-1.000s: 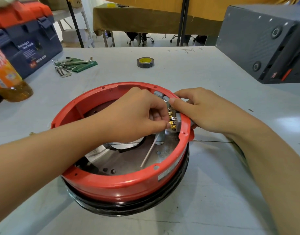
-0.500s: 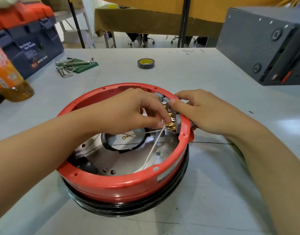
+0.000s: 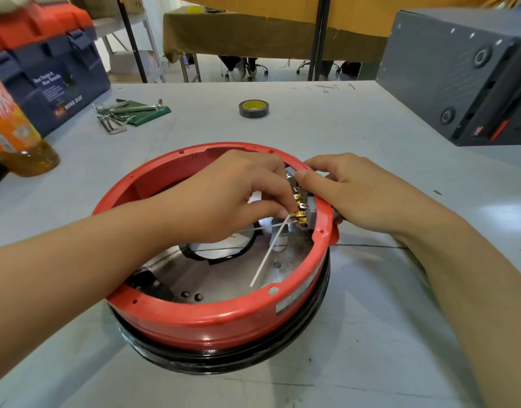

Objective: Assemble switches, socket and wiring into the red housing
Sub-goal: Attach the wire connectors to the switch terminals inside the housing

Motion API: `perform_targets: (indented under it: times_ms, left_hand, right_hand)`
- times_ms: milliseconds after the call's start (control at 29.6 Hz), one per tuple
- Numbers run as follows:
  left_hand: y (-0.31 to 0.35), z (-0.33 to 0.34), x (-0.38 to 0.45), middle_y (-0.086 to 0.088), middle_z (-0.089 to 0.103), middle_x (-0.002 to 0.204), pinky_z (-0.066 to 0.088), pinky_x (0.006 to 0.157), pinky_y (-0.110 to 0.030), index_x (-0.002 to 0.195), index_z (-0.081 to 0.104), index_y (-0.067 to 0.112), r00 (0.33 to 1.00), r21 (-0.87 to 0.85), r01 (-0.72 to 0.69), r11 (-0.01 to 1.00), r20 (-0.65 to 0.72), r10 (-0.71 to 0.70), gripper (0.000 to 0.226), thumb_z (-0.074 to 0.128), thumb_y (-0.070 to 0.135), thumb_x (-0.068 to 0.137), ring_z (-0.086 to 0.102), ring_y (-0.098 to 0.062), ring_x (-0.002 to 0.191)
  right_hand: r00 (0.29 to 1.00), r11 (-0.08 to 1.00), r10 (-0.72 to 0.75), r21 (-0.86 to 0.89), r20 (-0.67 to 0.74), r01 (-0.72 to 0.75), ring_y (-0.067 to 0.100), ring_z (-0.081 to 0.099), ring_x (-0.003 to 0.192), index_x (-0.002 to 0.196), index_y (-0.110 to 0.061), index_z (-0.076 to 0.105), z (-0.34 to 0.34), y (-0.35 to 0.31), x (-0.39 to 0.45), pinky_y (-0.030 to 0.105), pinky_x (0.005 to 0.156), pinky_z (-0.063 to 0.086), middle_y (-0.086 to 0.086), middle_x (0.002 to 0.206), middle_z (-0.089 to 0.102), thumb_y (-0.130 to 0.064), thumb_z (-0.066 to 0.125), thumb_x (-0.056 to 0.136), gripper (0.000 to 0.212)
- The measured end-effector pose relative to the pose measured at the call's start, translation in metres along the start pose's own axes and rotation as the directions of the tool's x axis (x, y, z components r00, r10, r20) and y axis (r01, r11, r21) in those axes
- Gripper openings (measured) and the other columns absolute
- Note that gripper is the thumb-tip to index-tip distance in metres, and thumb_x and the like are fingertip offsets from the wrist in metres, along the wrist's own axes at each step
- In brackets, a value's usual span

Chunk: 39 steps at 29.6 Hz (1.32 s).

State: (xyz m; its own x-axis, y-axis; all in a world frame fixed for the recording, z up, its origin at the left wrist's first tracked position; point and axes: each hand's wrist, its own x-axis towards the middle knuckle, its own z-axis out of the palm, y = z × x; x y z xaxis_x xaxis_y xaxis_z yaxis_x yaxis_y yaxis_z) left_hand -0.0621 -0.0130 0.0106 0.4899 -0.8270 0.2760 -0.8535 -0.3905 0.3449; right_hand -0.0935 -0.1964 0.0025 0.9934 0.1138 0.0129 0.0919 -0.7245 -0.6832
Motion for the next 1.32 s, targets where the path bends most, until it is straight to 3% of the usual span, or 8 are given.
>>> perform_targets:
  times_ms: [101,236,743,912,1081,1317]
  left_hand:
    - [0.0003,0.0005,0.0002,0.001,0.061,0.086,0.043,0.073,-0.026,0.087,0.074,0.012,1.0,0.004,-0.017,1.0,0.003,0.017,0.007,0.069,0.012,0.084,0.056,-0.013,0.079]
    - [0.0001,0.0009,0.0003,0.001,0.059,0.085,0.044,0.073,-0.029,0.087,0.073,0.011,1.0,0.002,-0.029,1.0,0.002,0.029,0.006,0.068,0.01,0.084,0.056,-0.015,0.079]
    - [0.0028,0.001,0.0011,0.004,0.057,0.086,0.043,0.074,-0.027,0.086,0.073,0.01,0.999,0.011,-0.036,0.999,0.001,0.036,0.006,0.068,0.007,0.083,0.056,-0.015,0.08]
    - [0.0044,0.0009,0.0008,0.005,0.056,0.085,0.039,0.071,-0.019,0.086,0.073,0.011,1.0,0.004,-0.02,1.0,-0.001,0.02,0.007,0.067,0.008,0.084,0.054,-0.013,0.078]
    - [0.0052,0.0016,0.0013,-0.001,0.059,0.086,0.041,0.072,-0.025,0.086,0.073,0.009,1.0,-0.003,-0.003,1.0,-0.002,0.003,0.006,0.067,0.008,0.084,0.054,-0.015,0.078]
    - [0.006,0.0016,0.0026,0.0,0.059,0.085,0.036,0.07,-0.013,0.085,0.073,0.01,1.0,-0.003,0.012,1.0,0.004,-0.012,0.006,0.067,0.01,0.084,0.053,-0.012,0.077]
  right_hand:
    - [1.0,1.0,-0.006,-0.023,-0.007,0.006,0.015,0.064,0.069,0.104,-0.02,0.065,-0.0004,-0.001,-0.0003,0.04,0.075,0.055,-0.001,0.071,0.067,-0.044,0.041,0.095,0.036]
    - [1.0,0.999,-0.015,-0.035,-0.012,0.014,0.018,0.064,0.072,0.101,-0.018,0.066,-0.0002,-0.0017,-0.0007,0.043,0.077,0.054,0.002,0.075,0.068,-0.043,0.04,0.096,0.036]
    - [1.0,0.998,-0.011,-0.058,-0.014,0.01,0.014,0.063,0.071,0.103,-0.019,0.065,0.0003,-0.0026,-0.0001,0.039,0.076,0.055,0.001,0.077,0.067,-0.043,0.039,0.096,0.036]
    - [1.0,0.998,-0.012,-0.066,-0.017,0.011,0.013,0.061,0.068,0.099,-0.02,0.065,-0.0003,-0.0027,-0.0004,0.039,0.076,0.054,-0.002,0.071,0.065,-0.043,0.039,0.097,0.035]
    - [1.0,0.996,-0.021,-0.082,-0.023,0.019,0.015,0.06,0.067,0.094,-0.018,0.065,0.0005,-0.003,-0.0003,0.041,0.075,0.054,0.0,0.071,0.064,-0.042,0.038,0.097,0.036]
    - [0.999,0.995,-0.029,-0.101,-0.027,0.026,0.017,0.062,0.07,0.094,-0.016,0.065,0.0008,-0.0034,-0.0005,0.042,0.076,0.053,0.002,0.074,0.066,-0.041,0.039,0.097,0.037]
